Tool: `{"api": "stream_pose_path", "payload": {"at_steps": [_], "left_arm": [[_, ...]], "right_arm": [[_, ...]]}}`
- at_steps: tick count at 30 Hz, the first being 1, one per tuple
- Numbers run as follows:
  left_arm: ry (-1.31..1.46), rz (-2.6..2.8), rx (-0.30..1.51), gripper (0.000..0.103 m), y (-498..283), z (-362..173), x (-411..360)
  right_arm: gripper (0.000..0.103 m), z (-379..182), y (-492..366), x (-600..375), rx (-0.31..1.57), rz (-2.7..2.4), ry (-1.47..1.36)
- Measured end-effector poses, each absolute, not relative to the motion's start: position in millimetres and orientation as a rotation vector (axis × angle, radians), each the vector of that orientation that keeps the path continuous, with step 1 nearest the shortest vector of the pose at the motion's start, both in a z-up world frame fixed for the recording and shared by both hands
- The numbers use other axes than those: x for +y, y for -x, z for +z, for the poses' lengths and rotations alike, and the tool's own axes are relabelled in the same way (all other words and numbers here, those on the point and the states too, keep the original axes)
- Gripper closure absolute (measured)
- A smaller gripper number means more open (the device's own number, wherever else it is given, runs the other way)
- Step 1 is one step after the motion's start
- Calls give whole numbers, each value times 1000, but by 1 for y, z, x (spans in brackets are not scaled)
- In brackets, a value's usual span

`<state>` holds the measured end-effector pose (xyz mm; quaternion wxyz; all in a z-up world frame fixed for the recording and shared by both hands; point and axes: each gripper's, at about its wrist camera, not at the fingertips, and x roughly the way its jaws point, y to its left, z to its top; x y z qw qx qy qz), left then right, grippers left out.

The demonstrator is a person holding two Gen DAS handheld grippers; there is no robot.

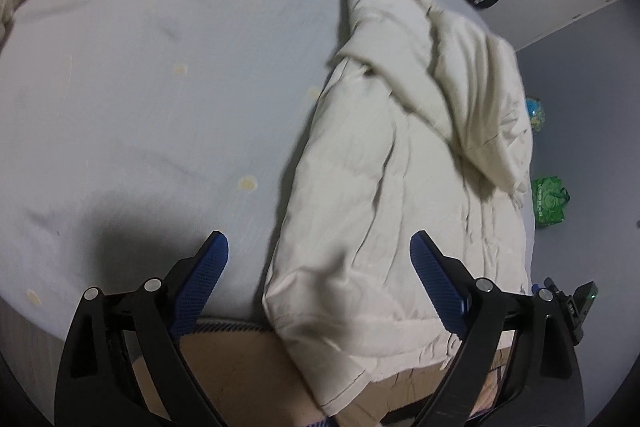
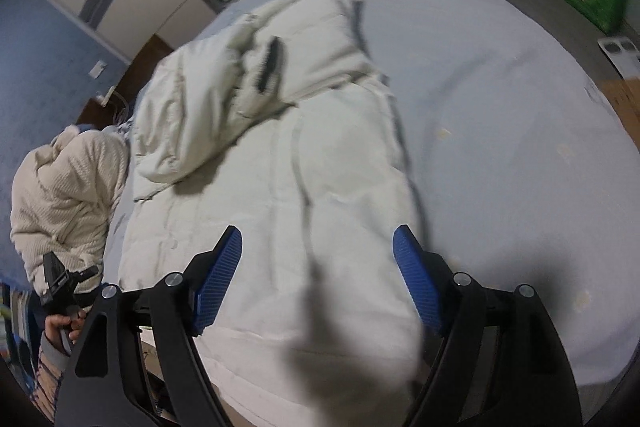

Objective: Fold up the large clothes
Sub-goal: 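Grasp the jacket hem with both tools and lift it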

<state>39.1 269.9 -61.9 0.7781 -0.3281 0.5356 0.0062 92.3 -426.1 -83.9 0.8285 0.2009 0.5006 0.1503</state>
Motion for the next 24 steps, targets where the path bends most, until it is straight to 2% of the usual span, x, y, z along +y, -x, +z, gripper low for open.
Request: {"api": "stream_pose_path", "payload": {"at_steps": [9, 18, 19, 22, 23, 24], "left_arm": [[812, -34, 1322, 14, -47, -101, 268], [855, -107, 1365, 14, -51, -108, 266], [861, -115, 1366, 15, -51, -109, 267], [886, -138, 1373, 18, -50, -112, 268], [891, -151, 1377, 22, -50, -113, 267], [893, -160, 1381, 28, -50, -113, 267]], "right_arm": [[29, -109, -84, -459, 1126, 261, -516], [30, -139, -78, -471, 1187, 380, -731], [32, -142, -77, -471, 1186, 413, -761], [53, -147, -76, -468, 1201, 464, -801], [63, -149, -76, -467, 1205, 476, -810], [66, -149, -76, -466, 1203, 486, -813]]}}
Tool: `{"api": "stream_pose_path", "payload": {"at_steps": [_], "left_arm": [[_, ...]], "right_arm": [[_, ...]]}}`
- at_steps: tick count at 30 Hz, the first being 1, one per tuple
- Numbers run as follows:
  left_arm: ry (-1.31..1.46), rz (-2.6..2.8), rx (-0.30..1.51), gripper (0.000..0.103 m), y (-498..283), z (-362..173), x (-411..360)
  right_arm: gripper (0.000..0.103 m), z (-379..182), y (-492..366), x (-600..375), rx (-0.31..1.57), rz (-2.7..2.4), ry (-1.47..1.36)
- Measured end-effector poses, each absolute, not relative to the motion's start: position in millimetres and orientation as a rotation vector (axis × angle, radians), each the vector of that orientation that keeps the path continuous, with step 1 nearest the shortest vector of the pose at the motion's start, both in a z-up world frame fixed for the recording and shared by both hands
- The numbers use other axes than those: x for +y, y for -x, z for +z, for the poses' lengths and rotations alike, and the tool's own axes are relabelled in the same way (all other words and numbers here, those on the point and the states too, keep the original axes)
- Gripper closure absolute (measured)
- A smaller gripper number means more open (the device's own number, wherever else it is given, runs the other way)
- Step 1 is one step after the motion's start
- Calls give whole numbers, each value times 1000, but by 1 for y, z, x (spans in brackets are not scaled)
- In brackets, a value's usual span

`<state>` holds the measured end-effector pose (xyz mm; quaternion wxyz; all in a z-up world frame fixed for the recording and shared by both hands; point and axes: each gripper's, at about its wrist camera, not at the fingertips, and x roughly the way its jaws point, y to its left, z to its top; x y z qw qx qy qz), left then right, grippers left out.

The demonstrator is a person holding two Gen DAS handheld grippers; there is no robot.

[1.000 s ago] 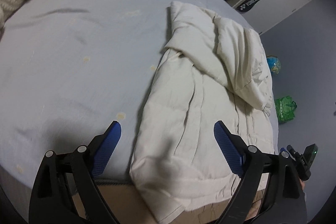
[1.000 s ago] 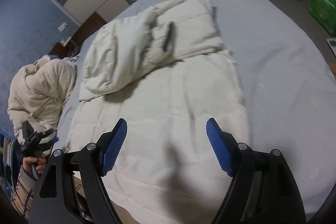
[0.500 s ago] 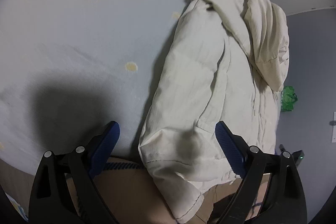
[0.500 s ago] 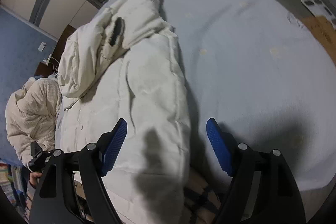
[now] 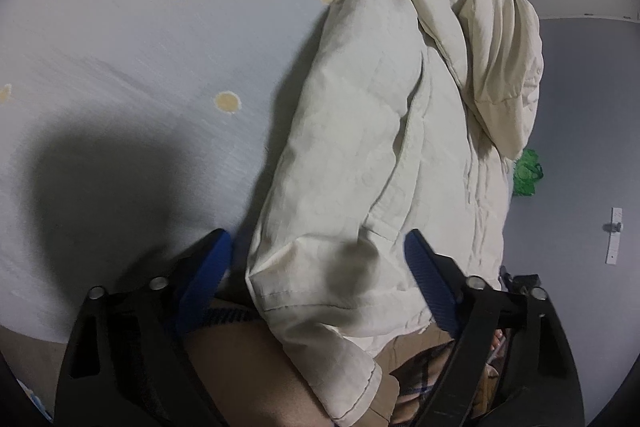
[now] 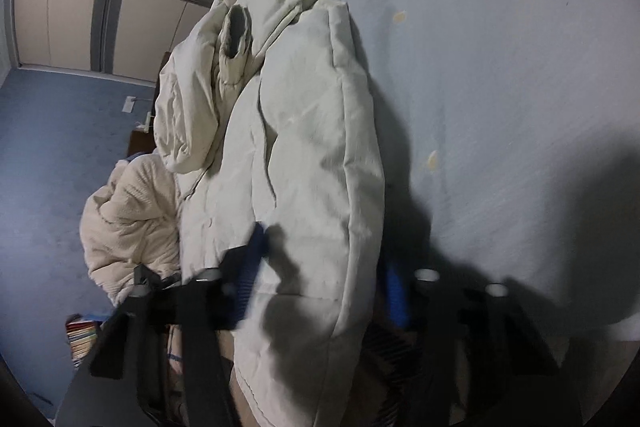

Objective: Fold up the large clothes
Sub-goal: 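Grasp the jacket hem with both tools and lift it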

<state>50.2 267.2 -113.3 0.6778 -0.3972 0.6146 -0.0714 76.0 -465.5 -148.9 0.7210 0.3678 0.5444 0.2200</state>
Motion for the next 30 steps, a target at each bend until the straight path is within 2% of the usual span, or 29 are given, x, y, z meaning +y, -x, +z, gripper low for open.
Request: {"api": "stream_pose_path", "payload": {"at_steps": [1, 2, 10, 14, 15, 18, 25, 30], "left_arm": [[896, -181, 1387, 32, -50, -114, 266], [898, -210, 1396, 41, -51, -115, 263], [825, -292, 1404, 66, -54, -107, 242], [759, -357, 1374, 78, -53, -89, 229], [728, -385, 1362, 81, -52, -83, 223], [660, -432, 1352, 81, -47, -71, 211], [632, -419, 1377, 82, -37, -79, 206], [581, -459, 1315, 88, -38, -62, 200]], "right_arm": [[69, -148, -75, -465, 1197, 495, -813], [72, -147, -75, -464, 1191, 504, -812], [73, -145, -76, -458, 1222, 525, -742], [88, -138, -73, -455, 1178, 598, -741], [89, -134, -72, -455, 1162, 614, -740], [89, -123, -70, -451, 1128, 655, -721], [89, -134, -69, -452, 1212, 617, -648], [91, -125, -64, -452, 1157, 689, -689]]}}
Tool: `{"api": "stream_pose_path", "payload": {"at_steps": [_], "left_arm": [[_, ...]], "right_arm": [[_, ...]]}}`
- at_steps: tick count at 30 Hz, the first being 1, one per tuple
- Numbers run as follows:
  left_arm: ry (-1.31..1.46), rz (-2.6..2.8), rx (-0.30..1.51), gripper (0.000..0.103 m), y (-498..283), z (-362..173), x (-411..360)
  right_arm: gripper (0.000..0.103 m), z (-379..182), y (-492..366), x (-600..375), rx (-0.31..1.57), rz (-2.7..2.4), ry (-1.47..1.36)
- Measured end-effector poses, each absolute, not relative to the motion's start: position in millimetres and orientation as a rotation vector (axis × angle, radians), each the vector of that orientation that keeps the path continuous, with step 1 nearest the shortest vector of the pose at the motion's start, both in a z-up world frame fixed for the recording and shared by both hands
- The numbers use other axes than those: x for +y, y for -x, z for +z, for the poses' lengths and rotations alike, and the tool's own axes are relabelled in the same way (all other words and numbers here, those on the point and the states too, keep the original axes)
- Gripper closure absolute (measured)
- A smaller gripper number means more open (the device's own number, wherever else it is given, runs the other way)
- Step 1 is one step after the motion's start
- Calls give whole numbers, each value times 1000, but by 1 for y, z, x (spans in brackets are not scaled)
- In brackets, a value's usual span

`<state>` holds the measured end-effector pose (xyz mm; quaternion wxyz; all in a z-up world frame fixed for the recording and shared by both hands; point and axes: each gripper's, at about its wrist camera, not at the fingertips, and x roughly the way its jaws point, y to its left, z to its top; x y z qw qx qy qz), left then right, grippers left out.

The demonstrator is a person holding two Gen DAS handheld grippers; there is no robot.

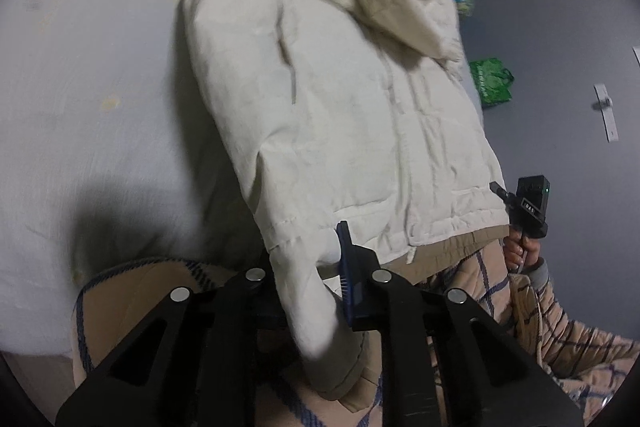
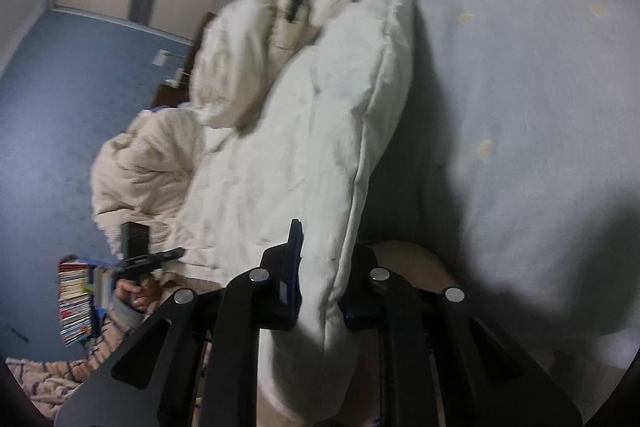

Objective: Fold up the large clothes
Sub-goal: 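Grasp the jacket hem with both tools and lift it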

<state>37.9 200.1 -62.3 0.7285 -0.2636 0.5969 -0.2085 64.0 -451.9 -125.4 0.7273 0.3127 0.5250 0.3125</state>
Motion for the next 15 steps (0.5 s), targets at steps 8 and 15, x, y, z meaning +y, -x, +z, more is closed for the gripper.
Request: {"api": "stream_pose_path", "payload": {"at_steps": [8, 15], "left_arm": [[626, -540, 1088, 92, -47, -8, 207], [654, -563, 951, 93, -77, 35, 216]], "right_arm": [[96, -86, -80, -442, 1026, 808, -779], [96, -38, -121, -428, 903, 875, -865]]}}
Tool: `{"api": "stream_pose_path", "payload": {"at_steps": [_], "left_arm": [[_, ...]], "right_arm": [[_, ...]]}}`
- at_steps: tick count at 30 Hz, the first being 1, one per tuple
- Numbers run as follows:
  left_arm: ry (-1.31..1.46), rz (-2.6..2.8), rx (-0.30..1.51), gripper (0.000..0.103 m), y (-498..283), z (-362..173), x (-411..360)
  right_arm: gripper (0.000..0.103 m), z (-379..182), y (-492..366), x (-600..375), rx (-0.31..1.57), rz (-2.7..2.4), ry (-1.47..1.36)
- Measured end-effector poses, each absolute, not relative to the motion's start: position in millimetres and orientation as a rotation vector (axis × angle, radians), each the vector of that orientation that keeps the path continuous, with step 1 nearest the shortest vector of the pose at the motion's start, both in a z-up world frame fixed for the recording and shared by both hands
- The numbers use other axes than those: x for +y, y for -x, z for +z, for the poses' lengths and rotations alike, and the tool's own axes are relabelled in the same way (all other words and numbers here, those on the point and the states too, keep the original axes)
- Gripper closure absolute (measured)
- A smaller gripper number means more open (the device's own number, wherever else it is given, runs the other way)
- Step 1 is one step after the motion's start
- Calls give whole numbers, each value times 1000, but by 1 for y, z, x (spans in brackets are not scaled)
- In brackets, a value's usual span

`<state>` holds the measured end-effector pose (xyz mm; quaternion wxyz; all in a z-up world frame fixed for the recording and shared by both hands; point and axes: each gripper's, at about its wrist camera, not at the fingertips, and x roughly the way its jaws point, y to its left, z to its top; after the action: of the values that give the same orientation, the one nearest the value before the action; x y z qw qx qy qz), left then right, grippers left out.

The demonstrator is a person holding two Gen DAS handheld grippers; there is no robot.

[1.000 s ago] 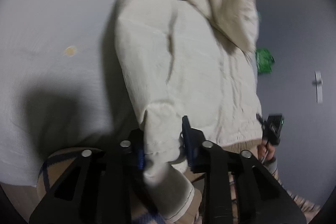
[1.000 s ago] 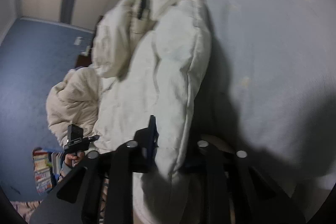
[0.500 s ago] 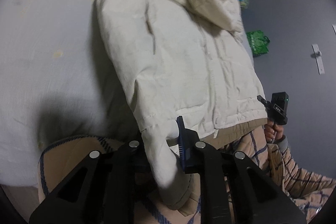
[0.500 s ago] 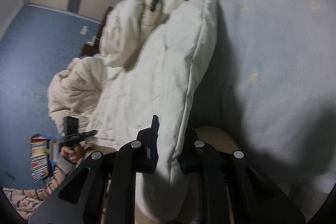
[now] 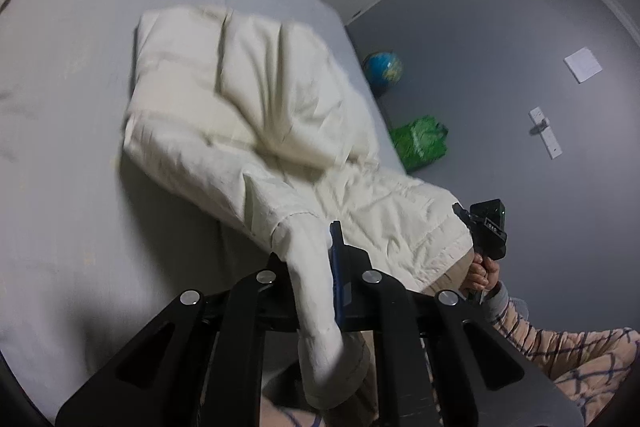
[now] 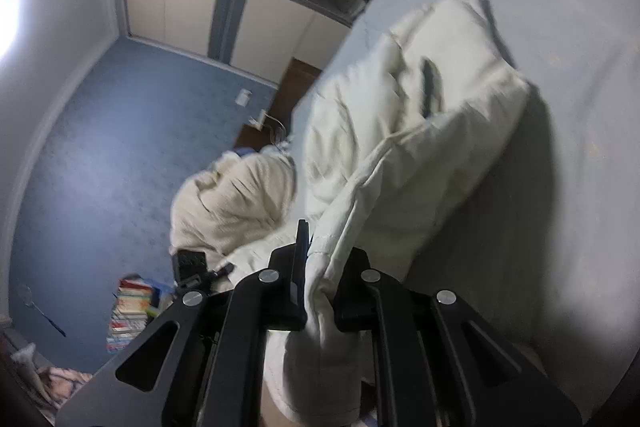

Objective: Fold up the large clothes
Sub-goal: 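Grasp the jacket hem with both tools and lift it, then fold the hem up over the jacket toward the hood with both tools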

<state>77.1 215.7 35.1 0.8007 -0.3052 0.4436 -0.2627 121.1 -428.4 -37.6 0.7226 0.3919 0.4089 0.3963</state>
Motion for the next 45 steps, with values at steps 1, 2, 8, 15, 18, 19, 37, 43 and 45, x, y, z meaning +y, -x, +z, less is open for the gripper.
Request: {"api": "stream_pose_path", "payload": {"at_steps": [1, 2, 8, 15, 18, 19, 37, 43, 45], "left_arm": [[668, -564, 935, 93, -82, 40, 218], [683, -562, 918, 93, -86, 43, 220], [820, -543, 822, 93, -118, 58, 248], [889, -503, 787, 93, -171, 68, 264], [901, -484, 794, 93, -198, 66, 269], [904, -479, 797, 93, -203, 66, 272], [1000, -218, 981, 87, -352, -19, 299], [1111, -200, 965, 34, -353, -31, 304], [1085, -205, 906, 18, -342, -17, 305]], "right_arm": [[96, -33, -128, -427, 889, 878, -883], [96, -28, -135, -426, 877, 881, -902], [96, -11, -182, -427, 803, 853, -1048], [96, -13, -237, -426, 778, 764, -1161], [96, -20, -264, -422, 791, 721, -1193], [96, -22, -273, -421, 796, 706, -1201], [88, -118, -415, -391, 1041, 407, -1327], [63, -126, -423, -390, 1063, 424, -1369], [41, -121, -419, -398, 1023, 442, -1394]]}}
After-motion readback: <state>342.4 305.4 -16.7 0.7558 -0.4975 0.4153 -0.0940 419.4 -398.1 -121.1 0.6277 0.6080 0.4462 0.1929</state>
